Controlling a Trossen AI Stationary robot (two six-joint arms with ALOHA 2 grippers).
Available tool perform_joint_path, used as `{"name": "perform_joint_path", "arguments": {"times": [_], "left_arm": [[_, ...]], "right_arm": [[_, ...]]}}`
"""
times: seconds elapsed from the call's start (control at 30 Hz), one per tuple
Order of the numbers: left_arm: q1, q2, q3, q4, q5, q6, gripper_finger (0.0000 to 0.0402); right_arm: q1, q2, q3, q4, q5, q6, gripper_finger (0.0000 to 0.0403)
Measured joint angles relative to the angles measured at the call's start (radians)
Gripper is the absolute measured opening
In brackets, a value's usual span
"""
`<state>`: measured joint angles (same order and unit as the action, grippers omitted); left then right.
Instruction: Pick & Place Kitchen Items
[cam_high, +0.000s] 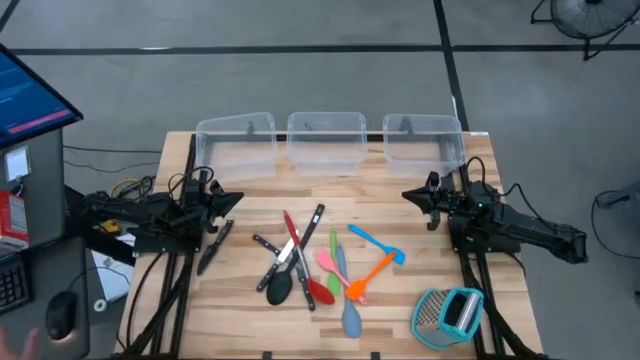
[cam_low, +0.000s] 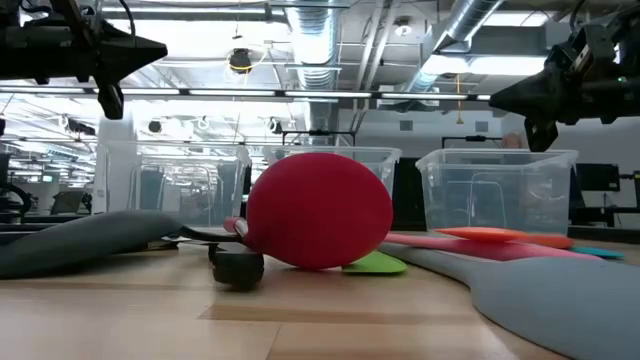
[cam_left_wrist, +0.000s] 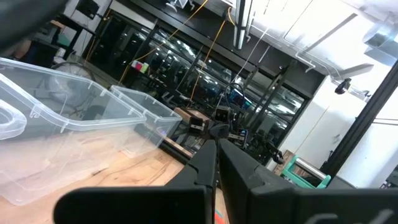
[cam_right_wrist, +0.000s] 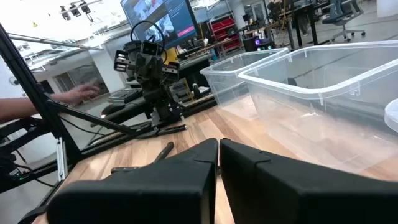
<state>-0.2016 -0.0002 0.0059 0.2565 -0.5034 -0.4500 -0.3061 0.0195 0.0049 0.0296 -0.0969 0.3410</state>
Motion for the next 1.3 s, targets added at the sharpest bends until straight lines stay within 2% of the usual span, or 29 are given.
{"name": "perform_joint_path", "arguments": {"times": [1.3], "left_arm": [[0.0, 0.016, 0.0, 0.011, 0.0, 0.0, 0.0002]], "right_arm": [[0.0, 0.0, 0.0, 0.0, 0.0, 0.0, 0.0016]]}}
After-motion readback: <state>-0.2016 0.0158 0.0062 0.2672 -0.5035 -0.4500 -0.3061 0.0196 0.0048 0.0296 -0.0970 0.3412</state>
